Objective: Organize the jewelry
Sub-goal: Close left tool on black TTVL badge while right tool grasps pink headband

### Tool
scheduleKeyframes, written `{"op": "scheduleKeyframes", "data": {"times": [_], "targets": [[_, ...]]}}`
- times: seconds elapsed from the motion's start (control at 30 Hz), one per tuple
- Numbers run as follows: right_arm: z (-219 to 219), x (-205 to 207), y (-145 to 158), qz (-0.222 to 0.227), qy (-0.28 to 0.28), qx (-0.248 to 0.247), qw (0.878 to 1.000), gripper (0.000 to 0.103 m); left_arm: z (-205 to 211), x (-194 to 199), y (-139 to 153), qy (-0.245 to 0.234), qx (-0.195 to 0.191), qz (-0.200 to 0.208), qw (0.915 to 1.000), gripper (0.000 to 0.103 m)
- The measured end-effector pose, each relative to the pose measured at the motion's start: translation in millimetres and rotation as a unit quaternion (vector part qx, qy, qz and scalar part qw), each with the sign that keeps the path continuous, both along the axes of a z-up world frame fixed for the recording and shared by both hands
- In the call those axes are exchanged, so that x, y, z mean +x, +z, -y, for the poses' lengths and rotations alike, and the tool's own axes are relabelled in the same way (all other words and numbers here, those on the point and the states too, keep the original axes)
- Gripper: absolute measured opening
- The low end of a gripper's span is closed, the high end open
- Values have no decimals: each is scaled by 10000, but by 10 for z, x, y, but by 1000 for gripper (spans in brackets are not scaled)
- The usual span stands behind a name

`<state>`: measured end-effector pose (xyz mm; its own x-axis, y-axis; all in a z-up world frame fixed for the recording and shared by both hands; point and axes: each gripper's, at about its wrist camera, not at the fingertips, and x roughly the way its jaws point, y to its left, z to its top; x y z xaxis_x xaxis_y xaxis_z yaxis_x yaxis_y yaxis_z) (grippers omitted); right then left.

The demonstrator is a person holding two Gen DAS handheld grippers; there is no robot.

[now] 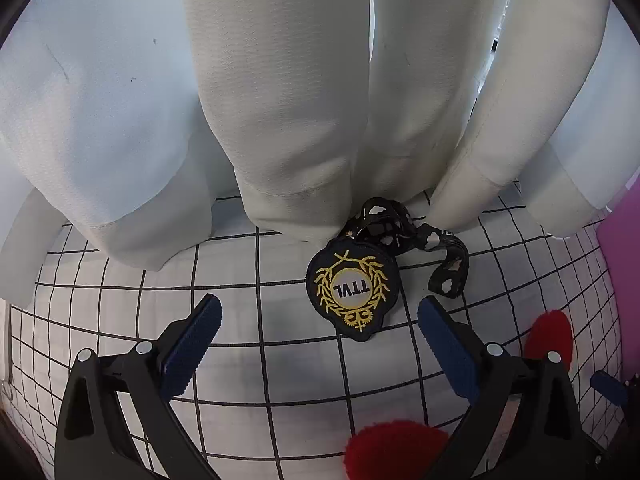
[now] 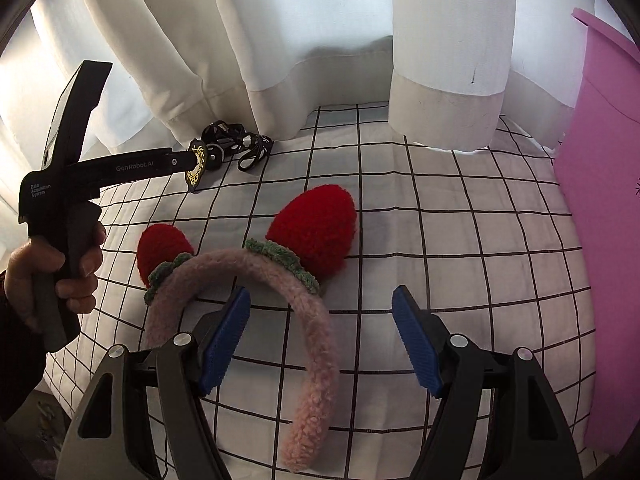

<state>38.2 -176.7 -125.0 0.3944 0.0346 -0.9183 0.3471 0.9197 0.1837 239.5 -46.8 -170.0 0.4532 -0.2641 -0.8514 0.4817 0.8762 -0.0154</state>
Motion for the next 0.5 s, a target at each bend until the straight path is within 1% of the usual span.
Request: {"op": "scheduleKeyframes", "data": {"times": [0.17,0.27,0.33,0.5], "targets": [[-46,45,-91,-151,171,-232,9995,70,88,145,-157,51,115,-183,9998,97],[-42,68,-171,-321,139,-360,9987,70,148,188,-220,42,219,-209,9995,97],[-27,63,-214,-353,110,-332,9988,70,190,212,-263,40,275,-252,9993,97],[-31,102,-331,-556,120,-428,9975,70,306,278,-297,62,279,-148,9995,98]]}}
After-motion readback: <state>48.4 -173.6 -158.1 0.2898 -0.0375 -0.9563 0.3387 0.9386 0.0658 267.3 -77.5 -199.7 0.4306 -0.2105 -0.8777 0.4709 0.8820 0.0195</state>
